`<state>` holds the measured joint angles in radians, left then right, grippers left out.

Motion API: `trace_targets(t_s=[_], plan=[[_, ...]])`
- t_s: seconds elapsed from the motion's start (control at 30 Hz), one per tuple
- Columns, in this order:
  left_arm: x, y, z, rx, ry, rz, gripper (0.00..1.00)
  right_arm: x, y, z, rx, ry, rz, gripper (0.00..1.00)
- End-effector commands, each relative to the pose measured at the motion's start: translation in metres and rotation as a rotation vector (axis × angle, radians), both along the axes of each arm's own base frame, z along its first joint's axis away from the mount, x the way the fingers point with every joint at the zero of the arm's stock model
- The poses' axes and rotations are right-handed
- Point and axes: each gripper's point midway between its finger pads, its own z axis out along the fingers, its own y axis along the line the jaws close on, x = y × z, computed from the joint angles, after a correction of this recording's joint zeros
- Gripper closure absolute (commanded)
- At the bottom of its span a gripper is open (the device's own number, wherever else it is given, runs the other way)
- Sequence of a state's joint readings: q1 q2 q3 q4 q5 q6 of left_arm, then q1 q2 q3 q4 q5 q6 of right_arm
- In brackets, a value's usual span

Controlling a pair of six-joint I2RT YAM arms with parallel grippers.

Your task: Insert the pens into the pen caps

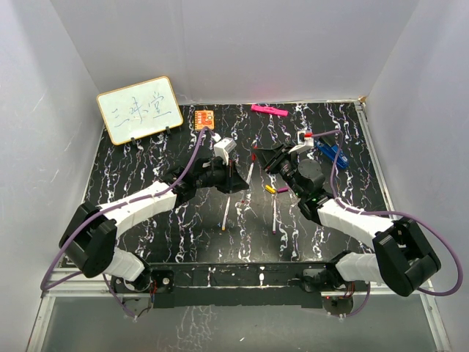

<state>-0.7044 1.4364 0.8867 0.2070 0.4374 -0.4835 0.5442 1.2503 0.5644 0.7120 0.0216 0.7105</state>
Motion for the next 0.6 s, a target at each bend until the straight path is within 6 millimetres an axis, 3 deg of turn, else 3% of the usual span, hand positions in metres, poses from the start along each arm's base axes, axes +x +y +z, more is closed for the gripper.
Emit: trace_targets(t_s=[0.0,0.57], plan=[[0.004,-0.007,0.025,-0.052,-0.058,-0.011,1.0,-0.004,0.003,0.017,0.039,-0.054,0.017,1.0],[0.015,-0.006,0.03,-0.082,-0.07,0.062,1.0,-0.01,0.008,0.013,0.046,-0.038,0.048,1.0]])
